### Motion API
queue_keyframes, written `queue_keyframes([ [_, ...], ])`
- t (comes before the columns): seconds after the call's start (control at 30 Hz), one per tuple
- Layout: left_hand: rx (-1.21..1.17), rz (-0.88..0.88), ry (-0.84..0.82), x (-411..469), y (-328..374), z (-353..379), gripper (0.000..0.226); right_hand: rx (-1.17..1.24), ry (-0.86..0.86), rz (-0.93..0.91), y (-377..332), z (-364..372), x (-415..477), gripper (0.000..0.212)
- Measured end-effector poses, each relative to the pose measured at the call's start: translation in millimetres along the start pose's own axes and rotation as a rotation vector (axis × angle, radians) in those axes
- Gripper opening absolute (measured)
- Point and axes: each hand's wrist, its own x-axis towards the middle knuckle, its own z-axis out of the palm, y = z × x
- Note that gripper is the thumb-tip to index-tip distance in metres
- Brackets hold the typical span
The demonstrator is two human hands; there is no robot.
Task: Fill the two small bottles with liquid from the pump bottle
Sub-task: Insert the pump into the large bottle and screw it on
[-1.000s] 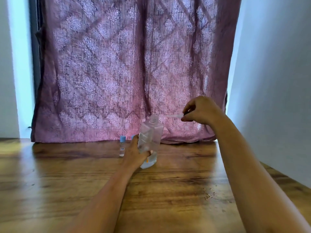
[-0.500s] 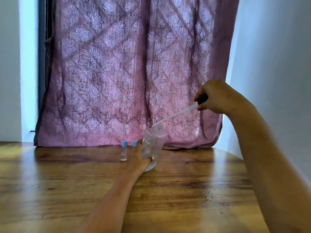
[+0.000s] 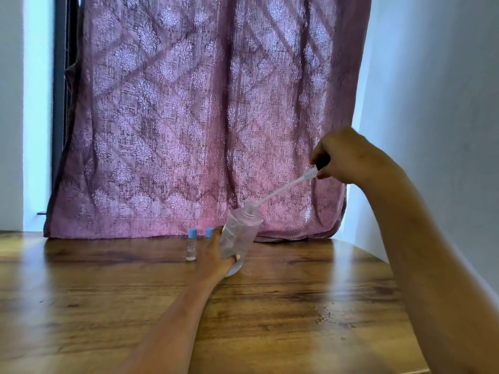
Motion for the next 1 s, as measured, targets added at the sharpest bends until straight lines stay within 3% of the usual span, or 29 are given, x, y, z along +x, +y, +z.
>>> queue_keyframes([
  [0.27, 0.020, 0.061, 0.003, -4, 3, 0, 0.086, 0.028, -0.071, -0.184, -27, 62, 13, 0.024],
  [0.47, 0.014, 0.068, -0.034, -7, 8, 0, 0.085, 0.121, -0.059, -0.334, -31, 136, 28, 0.057],
  [0.63, 0.006, 0.078, -0.025, -6, 11, -4, 0.081, 0.731, 0.099, -0.138, -21, 166, 24, 0.078],
  [0.77, 0.020, 0.121, 0.001, -6, 14, -3, 0.089, 1.144, 0.064, 0.065, -22, 179, 23, 0.089],
  [0.87, 0.020, 0.136, 0.012, -2, 9, 1, 0.088, 1.280, 0.077, 0.146, -25, 193, 26, 0.087],
  [1.0, 0.024, 0.128, 0.006, -4, 13, 1, 0.081, 1.254, 0.200, 0.217, -28, 201, 30, 0.072],
])
